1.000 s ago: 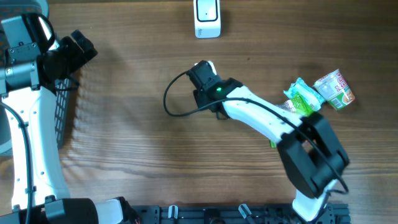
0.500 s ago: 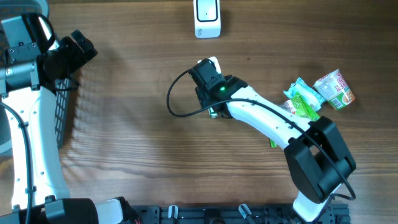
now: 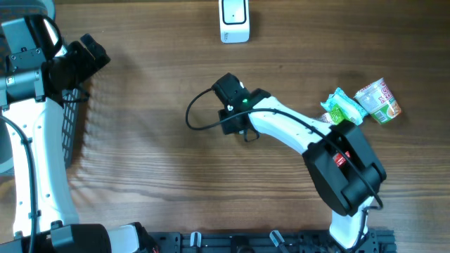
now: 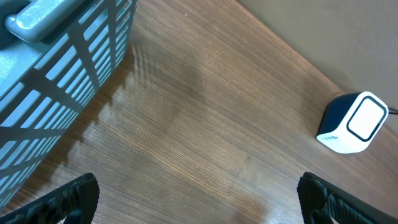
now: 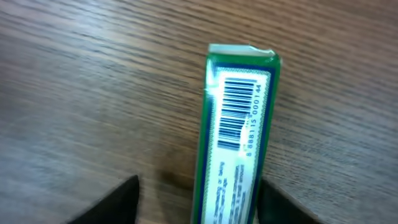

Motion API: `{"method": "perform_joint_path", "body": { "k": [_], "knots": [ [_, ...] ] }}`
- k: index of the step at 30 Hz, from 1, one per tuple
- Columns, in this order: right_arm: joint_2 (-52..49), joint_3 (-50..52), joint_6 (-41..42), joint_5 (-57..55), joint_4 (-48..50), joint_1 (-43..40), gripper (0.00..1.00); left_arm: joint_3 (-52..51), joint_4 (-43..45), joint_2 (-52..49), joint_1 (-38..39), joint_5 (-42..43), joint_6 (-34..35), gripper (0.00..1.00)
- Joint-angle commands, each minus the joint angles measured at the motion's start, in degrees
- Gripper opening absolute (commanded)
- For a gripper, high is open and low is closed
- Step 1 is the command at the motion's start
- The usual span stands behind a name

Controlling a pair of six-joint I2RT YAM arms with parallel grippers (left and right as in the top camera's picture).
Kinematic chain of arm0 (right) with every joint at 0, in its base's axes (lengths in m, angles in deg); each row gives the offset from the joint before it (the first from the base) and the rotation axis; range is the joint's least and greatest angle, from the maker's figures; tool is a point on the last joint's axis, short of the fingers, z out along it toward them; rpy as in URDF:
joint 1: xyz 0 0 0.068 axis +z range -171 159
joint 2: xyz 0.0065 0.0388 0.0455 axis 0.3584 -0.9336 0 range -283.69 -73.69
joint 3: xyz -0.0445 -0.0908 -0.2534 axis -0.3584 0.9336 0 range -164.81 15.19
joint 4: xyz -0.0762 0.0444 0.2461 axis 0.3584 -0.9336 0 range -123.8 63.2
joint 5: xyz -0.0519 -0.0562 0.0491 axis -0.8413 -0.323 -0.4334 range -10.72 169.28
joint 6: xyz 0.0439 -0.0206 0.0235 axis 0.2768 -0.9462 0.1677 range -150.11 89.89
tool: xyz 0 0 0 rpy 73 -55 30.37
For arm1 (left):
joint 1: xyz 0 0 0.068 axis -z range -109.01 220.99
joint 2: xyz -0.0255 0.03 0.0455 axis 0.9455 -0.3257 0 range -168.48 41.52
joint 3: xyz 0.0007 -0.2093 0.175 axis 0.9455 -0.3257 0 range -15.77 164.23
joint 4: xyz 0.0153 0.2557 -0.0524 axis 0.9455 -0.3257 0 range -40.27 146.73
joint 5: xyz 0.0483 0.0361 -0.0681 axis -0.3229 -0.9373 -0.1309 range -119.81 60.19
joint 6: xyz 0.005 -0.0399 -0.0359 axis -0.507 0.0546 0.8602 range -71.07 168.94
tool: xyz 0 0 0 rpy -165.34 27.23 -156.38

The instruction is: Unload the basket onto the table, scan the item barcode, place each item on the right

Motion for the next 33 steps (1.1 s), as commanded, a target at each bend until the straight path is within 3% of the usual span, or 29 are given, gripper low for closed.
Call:
{"method": "perform_joint_path", "body": {
  "k": [1,7,12,33],
  "knots": [
    [-0.3,-0.4,0.8,-1.7,1.1,-0.2,0.43,0.1,0.1,-0.2,-0.2,-0.8,0.1,1.0],
    [0.8,-0.7,-0.4,-5.9,1.0,-0.3,0.38,0.1,0.1,-0.2,-0.2,-0.8,0.1,1.0],
    [3.4,-1.0,-2.8,-10.5,1.2,-0.3,0.27,0.1,0.1,-0.2,-0.2,-0.8,0.1,1.0],
    [3.4,-1.0,-6.6,-18.3,3.3,1.1,0.27,0.1,0.1,-0.2,-0.2,-0.8,0.2,1.0]
  ]
}}
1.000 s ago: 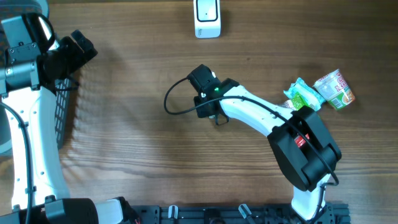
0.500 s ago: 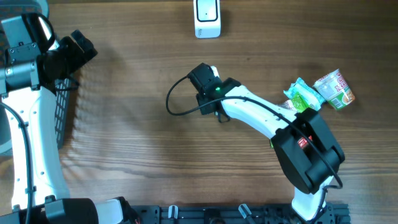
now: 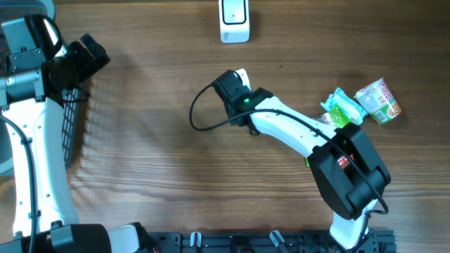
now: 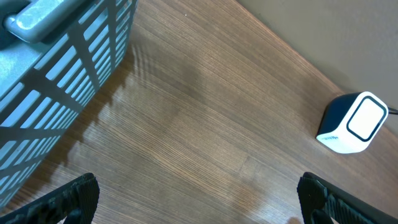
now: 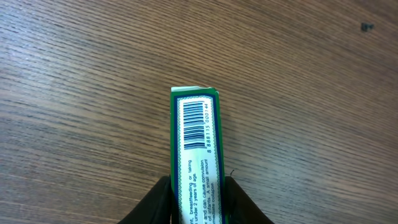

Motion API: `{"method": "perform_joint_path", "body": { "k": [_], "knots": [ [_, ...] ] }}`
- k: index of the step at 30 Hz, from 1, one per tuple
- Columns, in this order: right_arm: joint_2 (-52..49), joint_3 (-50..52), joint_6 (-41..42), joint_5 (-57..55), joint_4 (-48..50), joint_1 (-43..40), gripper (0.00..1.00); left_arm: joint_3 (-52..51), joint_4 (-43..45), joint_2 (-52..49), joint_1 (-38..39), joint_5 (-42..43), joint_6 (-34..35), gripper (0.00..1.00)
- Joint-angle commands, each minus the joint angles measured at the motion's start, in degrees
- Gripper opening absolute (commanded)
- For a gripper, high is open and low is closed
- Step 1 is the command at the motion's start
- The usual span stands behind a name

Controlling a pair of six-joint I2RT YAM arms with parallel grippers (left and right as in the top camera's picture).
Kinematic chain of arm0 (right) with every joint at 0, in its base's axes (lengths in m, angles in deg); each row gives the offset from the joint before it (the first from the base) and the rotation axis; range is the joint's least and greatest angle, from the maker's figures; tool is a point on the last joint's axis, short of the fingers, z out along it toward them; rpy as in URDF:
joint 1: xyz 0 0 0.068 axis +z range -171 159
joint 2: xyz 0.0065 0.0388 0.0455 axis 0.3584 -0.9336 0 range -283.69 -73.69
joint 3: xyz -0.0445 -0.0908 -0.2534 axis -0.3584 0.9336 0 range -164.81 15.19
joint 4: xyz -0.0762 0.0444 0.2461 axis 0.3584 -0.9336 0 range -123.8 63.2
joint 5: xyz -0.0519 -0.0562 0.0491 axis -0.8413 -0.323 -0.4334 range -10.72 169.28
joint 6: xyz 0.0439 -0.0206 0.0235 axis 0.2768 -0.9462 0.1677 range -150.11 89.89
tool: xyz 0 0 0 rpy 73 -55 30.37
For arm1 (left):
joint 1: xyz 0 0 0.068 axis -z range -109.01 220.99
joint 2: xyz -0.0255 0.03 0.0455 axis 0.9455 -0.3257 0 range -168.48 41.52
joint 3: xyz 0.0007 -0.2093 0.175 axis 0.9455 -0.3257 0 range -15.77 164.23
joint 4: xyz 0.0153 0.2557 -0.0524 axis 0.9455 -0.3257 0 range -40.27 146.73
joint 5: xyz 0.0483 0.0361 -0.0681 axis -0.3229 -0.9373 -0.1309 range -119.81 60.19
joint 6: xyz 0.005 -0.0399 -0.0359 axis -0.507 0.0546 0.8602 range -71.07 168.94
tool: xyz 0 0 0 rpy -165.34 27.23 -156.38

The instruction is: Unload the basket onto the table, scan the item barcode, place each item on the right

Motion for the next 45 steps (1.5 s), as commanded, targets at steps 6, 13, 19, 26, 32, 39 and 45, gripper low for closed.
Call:
{"method": "perform_joint_path", "body": {
  "k": [6,13,19,26,32,39,45],
  "knots": [
    [1.6,-1.0,-0.8,6.6,2.6,1.7,0.25,0.1,0.1,-0.2,-0.2,-0.8,0.2,1.0],
    [1.6,-1.0,1.0,13.9,2.1,1.6,0.22,0.1,0.1,-0.2,-0.2,-0.8,0.1,1.0],
    [1.6,-1.0,2.5,26.4,3.3,1.5,0.22,0.1,0.1,-0.2,-0.2,-0.8,0.2,1.0],
    [1.6,-1.0,3.4,30.0,6.3,0.6,0.16,0.1,0.1,-0.2,-0.2,-0.8,0.1,1.0],
    [1.6,-1.0,3.6,39.3,7.0,-4.2,0.16,0.1,0.1,-0.2,-0.2,-0.8,0.1,1.0],
    [1.0,-0.3,3.6,46.5,7.0,-10.6,0.2,0.1,0.1,-0.2,-0.2,-0.8,0.1,1.0],
    [-0.5,2.6,3.5,46.4,10.3,-12.1,0.24,0.1,0.1,-0.2,-0.2,-0.8,0.2,1.0]
  ]
}}
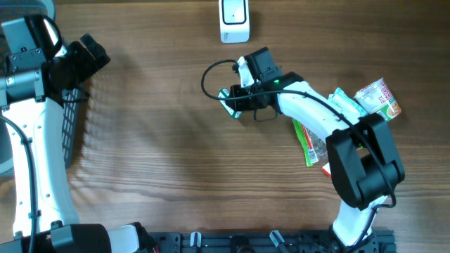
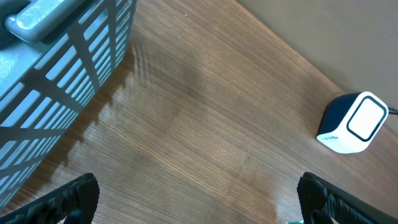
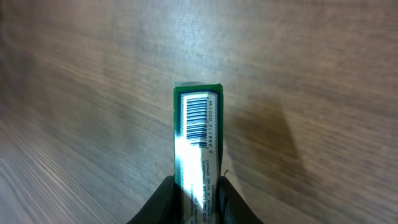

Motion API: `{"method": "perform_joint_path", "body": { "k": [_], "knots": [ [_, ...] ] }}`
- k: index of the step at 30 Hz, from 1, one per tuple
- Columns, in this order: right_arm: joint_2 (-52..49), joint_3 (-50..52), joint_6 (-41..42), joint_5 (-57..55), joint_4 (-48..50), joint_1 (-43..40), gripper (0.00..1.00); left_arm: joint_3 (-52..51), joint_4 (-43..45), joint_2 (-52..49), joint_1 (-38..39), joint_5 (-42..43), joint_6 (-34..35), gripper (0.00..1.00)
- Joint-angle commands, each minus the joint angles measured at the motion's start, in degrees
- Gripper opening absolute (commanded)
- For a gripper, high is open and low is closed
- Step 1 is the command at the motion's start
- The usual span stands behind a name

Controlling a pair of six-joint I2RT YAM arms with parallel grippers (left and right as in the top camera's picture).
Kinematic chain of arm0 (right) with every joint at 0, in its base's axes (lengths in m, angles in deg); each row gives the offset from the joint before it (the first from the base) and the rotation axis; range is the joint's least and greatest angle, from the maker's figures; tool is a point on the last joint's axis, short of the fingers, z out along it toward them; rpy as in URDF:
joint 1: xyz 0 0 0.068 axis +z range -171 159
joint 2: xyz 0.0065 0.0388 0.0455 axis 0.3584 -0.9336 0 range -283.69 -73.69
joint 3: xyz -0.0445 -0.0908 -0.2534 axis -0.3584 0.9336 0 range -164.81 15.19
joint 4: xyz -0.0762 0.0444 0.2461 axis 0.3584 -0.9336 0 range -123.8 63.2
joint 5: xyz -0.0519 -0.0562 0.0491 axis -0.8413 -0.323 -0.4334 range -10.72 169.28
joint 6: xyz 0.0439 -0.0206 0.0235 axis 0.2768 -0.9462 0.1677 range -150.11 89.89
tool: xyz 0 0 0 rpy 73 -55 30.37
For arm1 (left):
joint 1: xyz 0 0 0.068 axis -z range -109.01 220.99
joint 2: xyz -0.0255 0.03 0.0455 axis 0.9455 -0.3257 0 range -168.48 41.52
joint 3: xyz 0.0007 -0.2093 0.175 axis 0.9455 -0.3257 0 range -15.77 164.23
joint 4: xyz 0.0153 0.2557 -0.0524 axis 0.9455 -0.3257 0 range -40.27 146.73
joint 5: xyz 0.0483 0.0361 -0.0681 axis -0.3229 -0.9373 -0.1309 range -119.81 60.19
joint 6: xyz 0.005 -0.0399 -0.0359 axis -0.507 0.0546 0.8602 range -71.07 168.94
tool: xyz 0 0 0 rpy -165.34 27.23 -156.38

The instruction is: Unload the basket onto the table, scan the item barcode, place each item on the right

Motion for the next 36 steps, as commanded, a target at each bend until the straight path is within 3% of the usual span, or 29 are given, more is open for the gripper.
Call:
{"method": "perform_joint_path", "body": {
  "k": [1,10,12,13,19,25,26,28,32,34,36],
  "knots": [
    [-0.6,2.4,0.2,2.5,2.4,-0.3,0.25,0.1,0.1,-0.2,-0.2,-0.8,0.2,1.0],
    [-1.4,2.7,0.2,1.7,2.7,-2.1,0.29,0.1,0.1,-0.2,-0.2,-0.8,0.1,1.0],
    [-2.2,2.7,0.0,-1.0,2.7,-2.1,0.43,0.1,0.1,-0.2,-0.2,-0.8,0.1,1.0],
    [-2.3,2.7,0.0,-2.9,2.6,-2.1,0.45,0.1,0.1,-0.2,-0.2,-0.8,0.1,1.0],
    [-1.3,2.6,-2.0,-6.0,2.9,-3.2,0.48,0.1,0.1,-0.2,-0.2,-0.8,0.1,1.0],
    [5.2,0.6,-9.3,-6.5,-2.6,-3.8,0.57,0.1,0.1,-0.2,-0.2,-0.8,0.1,1.0],
    [7.0,0.3,-10.1,-6.6,-3.9,-3.7,0.6,0.1,0.1,-0.2,-0.2,-0.8,0.1,1.0],
    [11.9,0.3,-11.5,-6.6,-6.7,-3.6,1.0,0.1,0.1,-0.2,-0.2,-0.8,0.1,1.0],
    [14.8,0.3,-15.4,-6.6,-9.5,-3.6,0.96,0.1,0.1,-0.2,-0.2,-0.8,0.1,1.0],
    [14.3,0.5,-20.7,-8.1,-11.5,-3.3,0.77,0.1,0.1,-0.2,-0.2,-0.8,0.1,1.0],
    [12.8,0.9,-20.8,-11.6,-12.4,-2.4,0.62,0.1,0.1,-0.2,-0.2,-0.8,0.1,1.0]
  ]
}}
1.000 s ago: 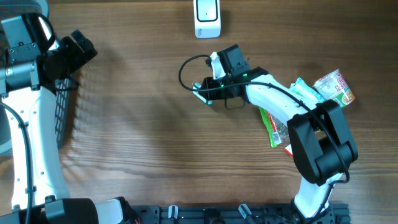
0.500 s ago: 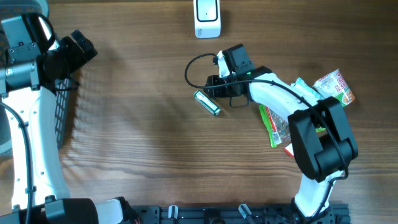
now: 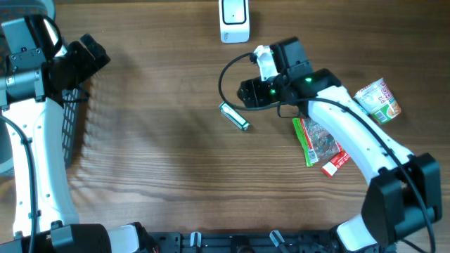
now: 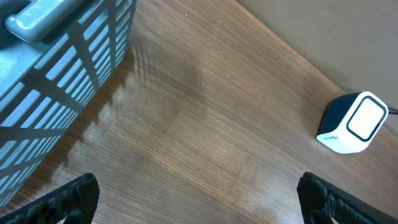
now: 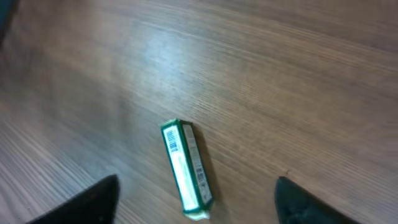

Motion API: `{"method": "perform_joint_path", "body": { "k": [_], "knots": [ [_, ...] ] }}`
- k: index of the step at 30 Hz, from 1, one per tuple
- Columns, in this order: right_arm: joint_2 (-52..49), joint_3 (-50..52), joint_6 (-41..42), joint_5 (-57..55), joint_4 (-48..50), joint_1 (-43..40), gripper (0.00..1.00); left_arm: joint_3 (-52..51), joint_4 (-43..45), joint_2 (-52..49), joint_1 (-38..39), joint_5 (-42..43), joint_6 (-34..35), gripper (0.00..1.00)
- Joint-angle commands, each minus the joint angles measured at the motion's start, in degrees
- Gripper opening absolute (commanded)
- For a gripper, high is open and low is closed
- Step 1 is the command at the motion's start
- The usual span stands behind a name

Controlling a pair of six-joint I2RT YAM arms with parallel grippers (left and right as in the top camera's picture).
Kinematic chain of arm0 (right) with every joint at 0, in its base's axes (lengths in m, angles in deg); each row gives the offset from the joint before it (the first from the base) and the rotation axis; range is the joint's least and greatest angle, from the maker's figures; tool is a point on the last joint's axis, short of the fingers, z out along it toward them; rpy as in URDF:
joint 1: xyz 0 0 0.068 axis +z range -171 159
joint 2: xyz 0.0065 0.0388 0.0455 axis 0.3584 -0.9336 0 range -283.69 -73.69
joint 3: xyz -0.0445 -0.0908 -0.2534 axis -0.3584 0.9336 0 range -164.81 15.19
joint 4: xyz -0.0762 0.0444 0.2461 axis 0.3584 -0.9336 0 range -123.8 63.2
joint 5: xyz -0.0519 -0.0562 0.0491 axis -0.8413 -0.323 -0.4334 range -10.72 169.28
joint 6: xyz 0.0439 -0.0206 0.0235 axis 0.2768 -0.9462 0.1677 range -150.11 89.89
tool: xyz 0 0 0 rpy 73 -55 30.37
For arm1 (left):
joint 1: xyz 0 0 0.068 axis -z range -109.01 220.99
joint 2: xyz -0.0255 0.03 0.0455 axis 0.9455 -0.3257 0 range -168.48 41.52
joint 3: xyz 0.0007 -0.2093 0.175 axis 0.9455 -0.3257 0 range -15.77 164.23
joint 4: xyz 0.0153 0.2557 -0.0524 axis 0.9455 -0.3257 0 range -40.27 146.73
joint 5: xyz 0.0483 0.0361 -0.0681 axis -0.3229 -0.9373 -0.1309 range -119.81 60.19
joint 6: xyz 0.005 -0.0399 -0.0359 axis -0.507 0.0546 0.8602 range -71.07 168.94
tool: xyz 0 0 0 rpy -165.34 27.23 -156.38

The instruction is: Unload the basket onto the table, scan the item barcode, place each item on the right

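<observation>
A slim green box [image 3: 234,117] lies flat on the wooden table, its barcode end pointing up-left; the right wrist view shows the green box [image 5: 186,169] with the barcode on its top face. My right gripper [image 3: 245,92] hovers above and to the right of it, and in its wrist view the right gripper [image 5: 198,202] is open and holds nothing. The white scanner [image 3: 234,20] stands at the far edge and also appears as the scanner [image 4: 354,122] in the left wrist view. My left gripper [image 3: 88,53] is open at the far left, and the left gripper [image 4: 199,200] is empty.
A slatted basket [image 3: 70,126] stands at the left edge, seen as the basket [image 4: 56,62] beside my left gripper. On the right lie a cup noodle [image 3: 378,98], a green packet [image 3: 344,107], snack packs [image 3: 313,140] and a red stick [image 3: 336,161].
My right gripper was shut on the green box below the scanner. Now it is open, the box lies on the table, and the gripper stands further right. The left arm is unchanged.
First my right gripper stood open around the green box at mid-table. Then it was shut on the box. Later it held the box closer to the scanner, barcode in view. Now the box lies released on the table.
</observation>
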Motion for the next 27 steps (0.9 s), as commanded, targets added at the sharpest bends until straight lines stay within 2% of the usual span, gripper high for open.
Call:
{"method": "perform_joint_path", "body": {
  "k": [1,6,8,10,17,22,27],
  "knots": [
    [-3.3,0.3,-5.6,-5.9,-1.6,1.8,0.62,0.1,0.1,-0.2,-0.2,-0.8,0.1,1.0],
    [-9.2,0.3,-8.8,-8.3,1.0,5.8,0.54,0.1,0.1,-0.2,-0.2,-0.8,0.1,1.0],
    [-12.6,0.3,-10.5,-12.0,3.6,8.6,0.62,0.1,0.1,-0.2,-0.2,-0.8,0.2,1.0],
    [-14.1,0.3,-10.8,-13.9,4.3,9.8,0.64,0.1,0.1,-0.2,-0.2,-0.8,0.1,1.0],
    [-15.8,0.3,-11.5,-14.5,4.7,11.8,0.64,0.1,0.1,-0.2,-0.2,-0.8,0.1,1.0],
    [-15.8,0.3,-11.2,-14.7,4.5,11.8,0.42,0.1,0.1,-0.2,-0.2,-0.8,0.2,1.0],
    [-15.8,0.3,-6.4,-14.5,5.0,11.8,0.33,0.1,0.1,-0.2,-0.2,-0.8,0.1,1.0]
  ]
}}
